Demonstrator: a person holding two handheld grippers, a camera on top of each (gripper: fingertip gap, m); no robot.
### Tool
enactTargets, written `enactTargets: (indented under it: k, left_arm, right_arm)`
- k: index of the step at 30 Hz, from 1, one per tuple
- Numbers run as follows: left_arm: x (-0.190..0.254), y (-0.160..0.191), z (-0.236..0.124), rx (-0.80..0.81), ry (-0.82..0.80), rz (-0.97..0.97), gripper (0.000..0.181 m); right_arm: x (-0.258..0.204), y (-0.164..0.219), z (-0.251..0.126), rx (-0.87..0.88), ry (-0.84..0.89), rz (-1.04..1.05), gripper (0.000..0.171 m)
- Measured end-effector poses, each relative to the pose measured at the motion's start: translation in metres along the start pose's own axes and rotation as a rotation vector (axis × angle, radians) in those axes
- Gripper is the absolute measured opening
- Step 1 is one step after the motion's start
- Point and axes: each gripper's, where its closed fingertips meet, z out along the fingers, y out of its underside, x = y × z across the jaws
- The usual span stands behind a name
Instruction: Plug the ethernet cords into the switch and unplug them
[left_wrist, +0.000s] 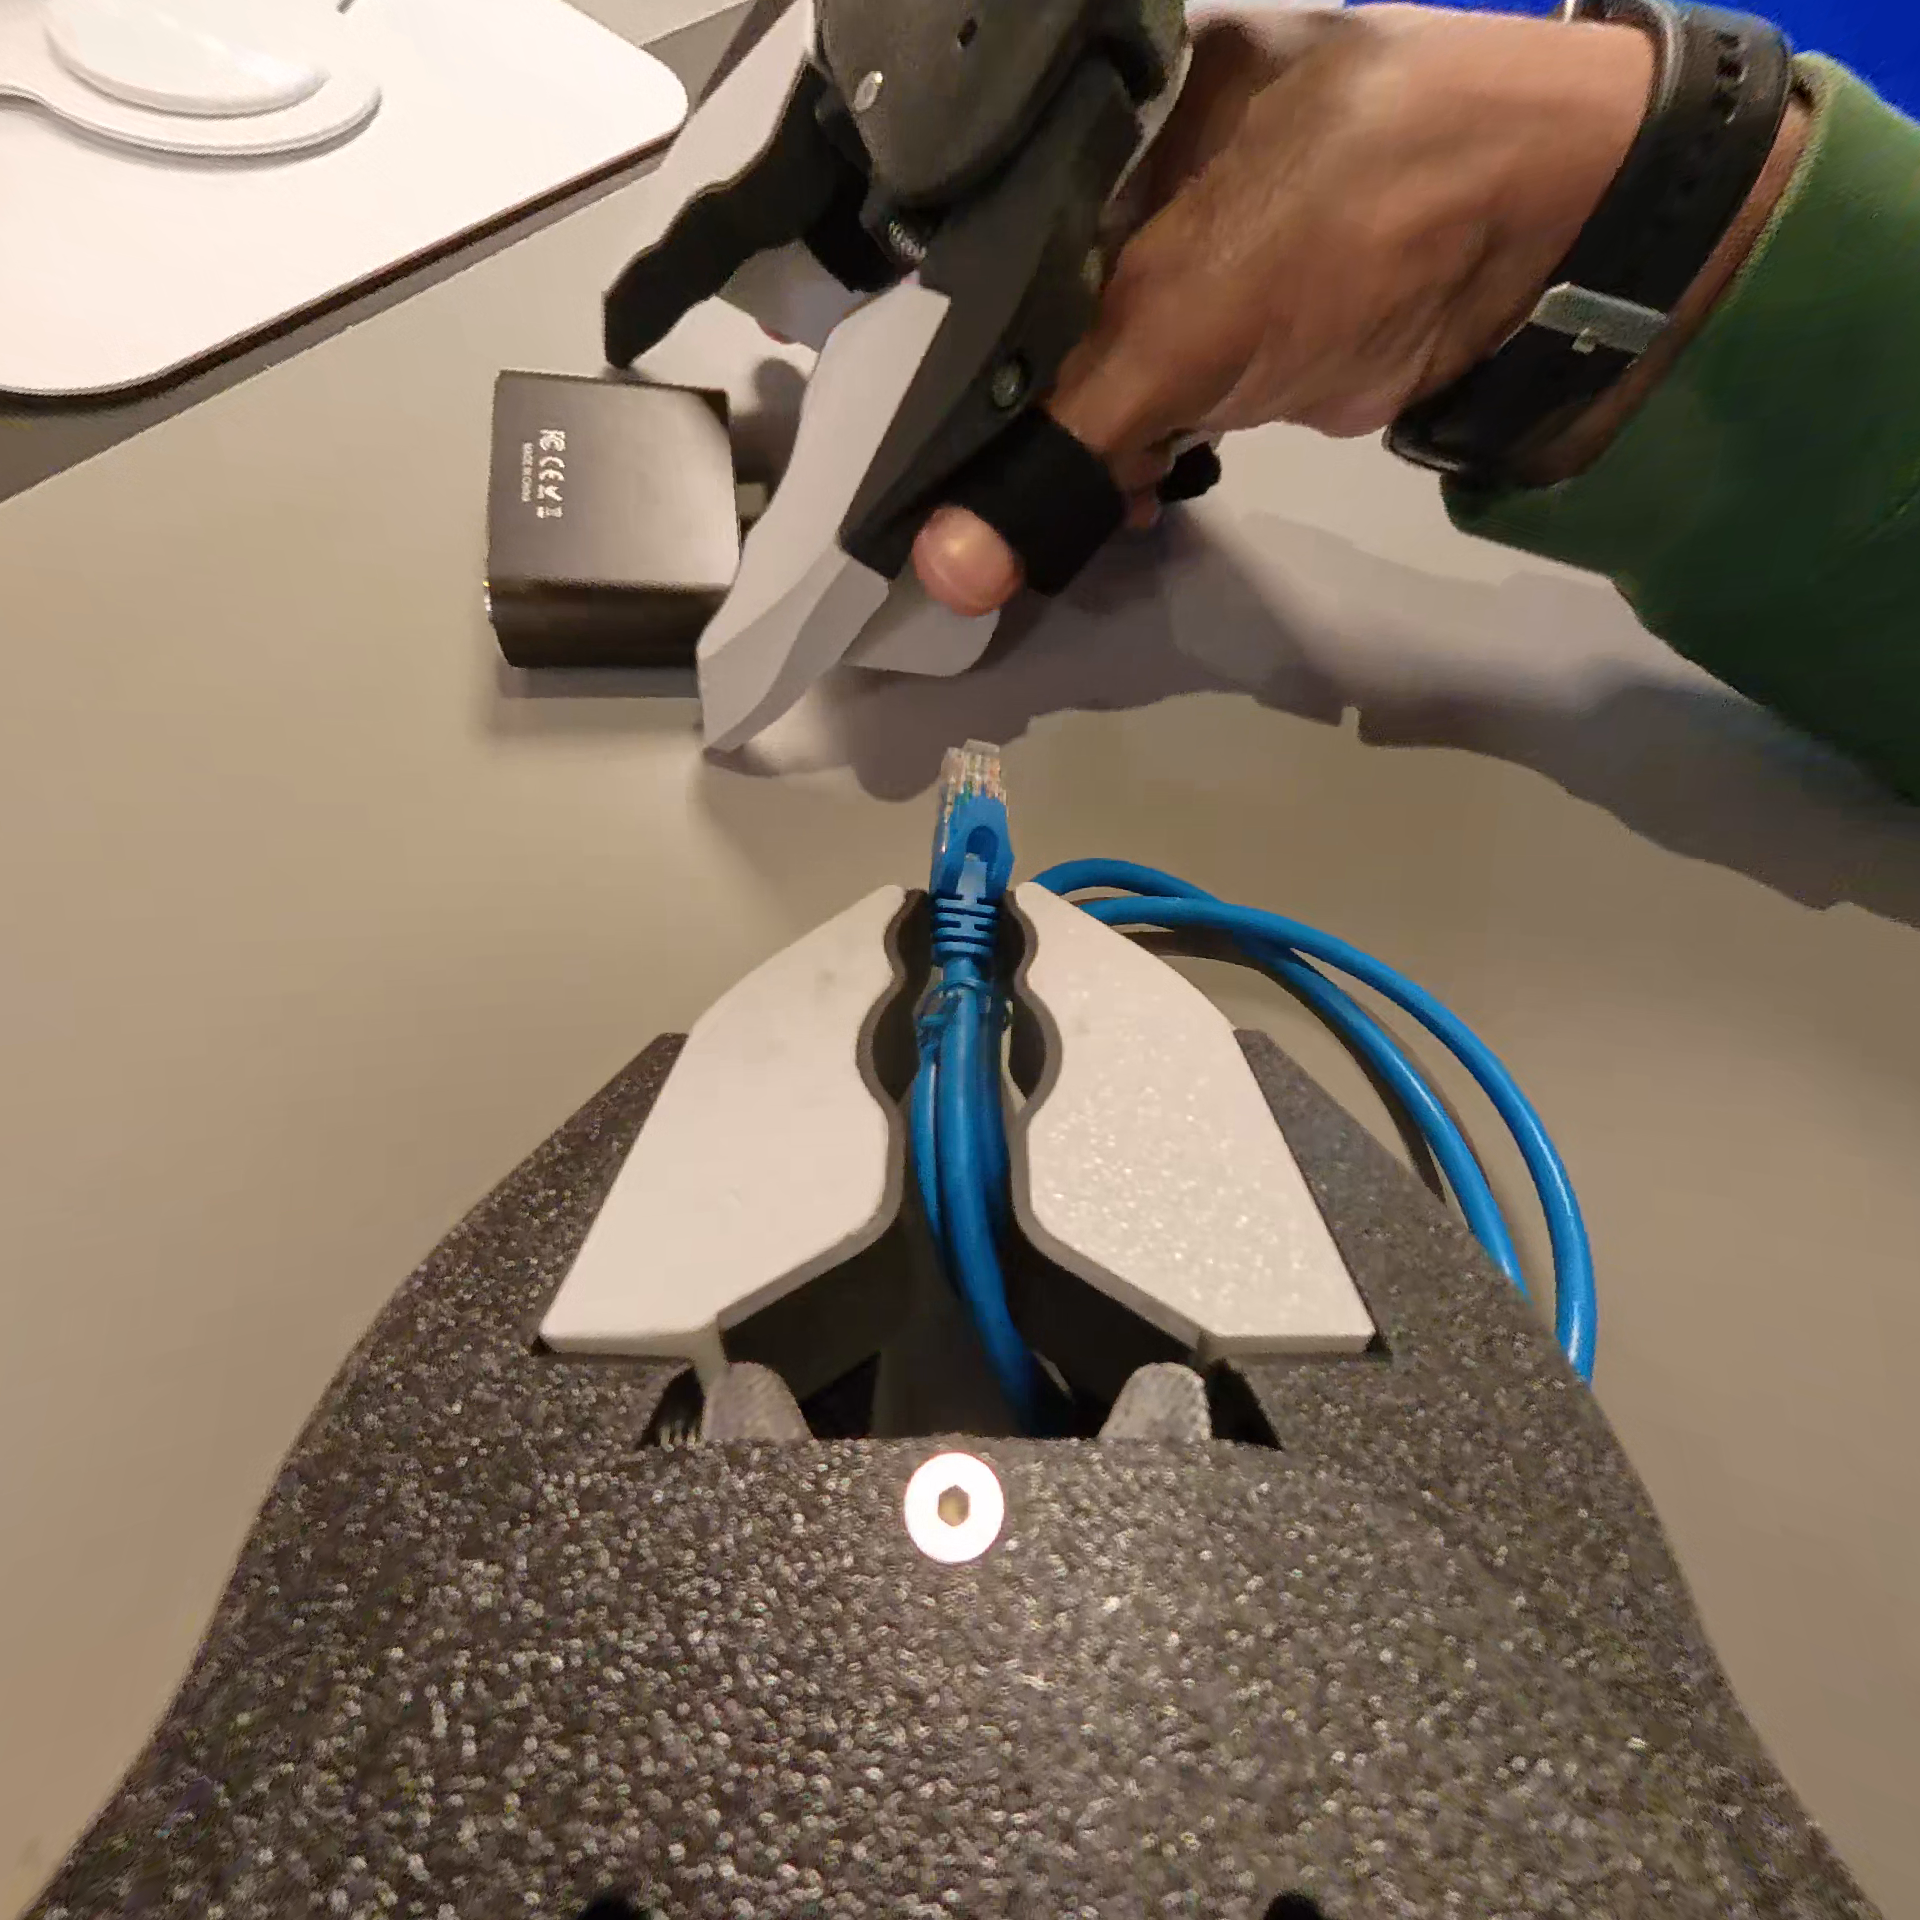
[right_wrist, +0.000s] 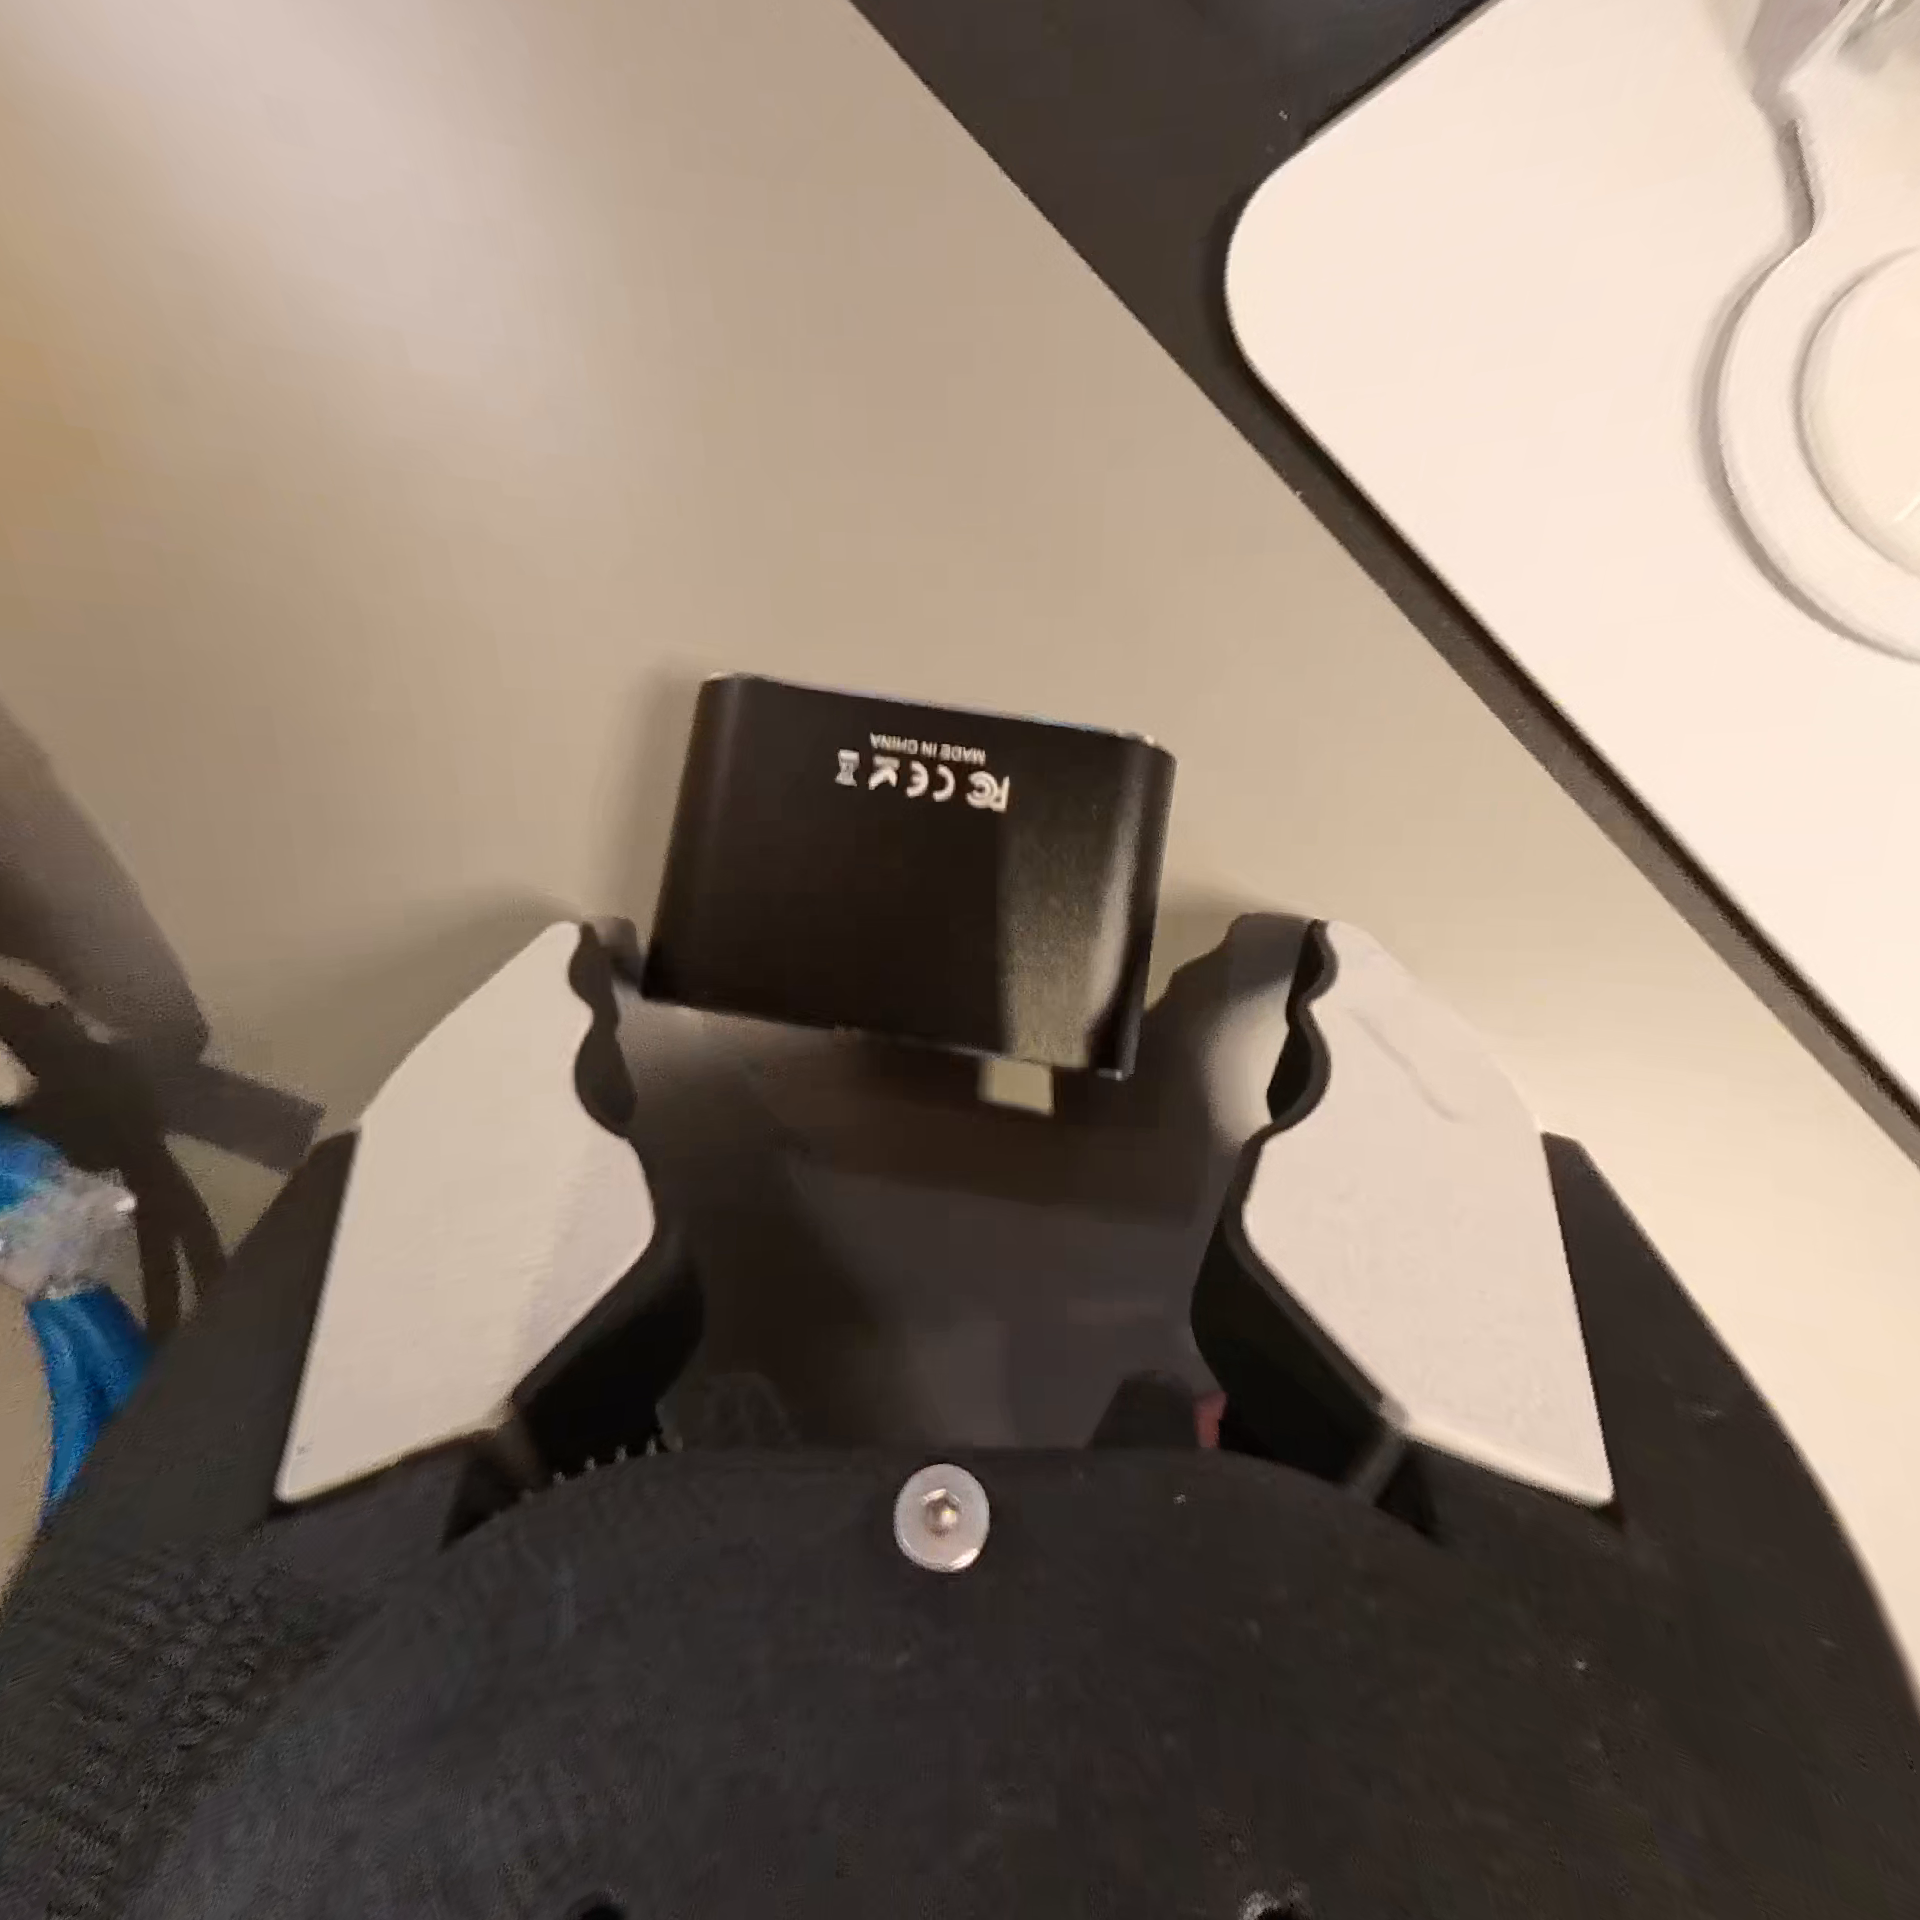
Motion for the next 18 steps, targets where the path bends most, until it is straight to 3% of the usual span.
enactTargets:
  k: [2,4,11,18]
  left_arm:
    - [-0.001,0.000,0.000,0.000,-0.002,0.001,0.013]
    - [-0.002,0.000,-0.001,0.003,-0.010,0.005,0.013]
    - [-0.009,-0.005,-0.011,0.030,-0.032,0.023,0.013]
    - [0.020,-0.007,-0.007,0.023,0.080,0.148,0.013]
  right_arm:
    - [-0.002,-0.006,0.004,0.010,-0.014,-0.011,0.114]
    - [-0.008,-0.010,0.003,0.025,-0.039,-0.039,0.092]
    - [-0.037,0.013,-0.023,0.080,-0.149,-0.214,0.091]
    - [-0.094,0.049,-0.094,0.322,-0.440,-0.460,0.090]
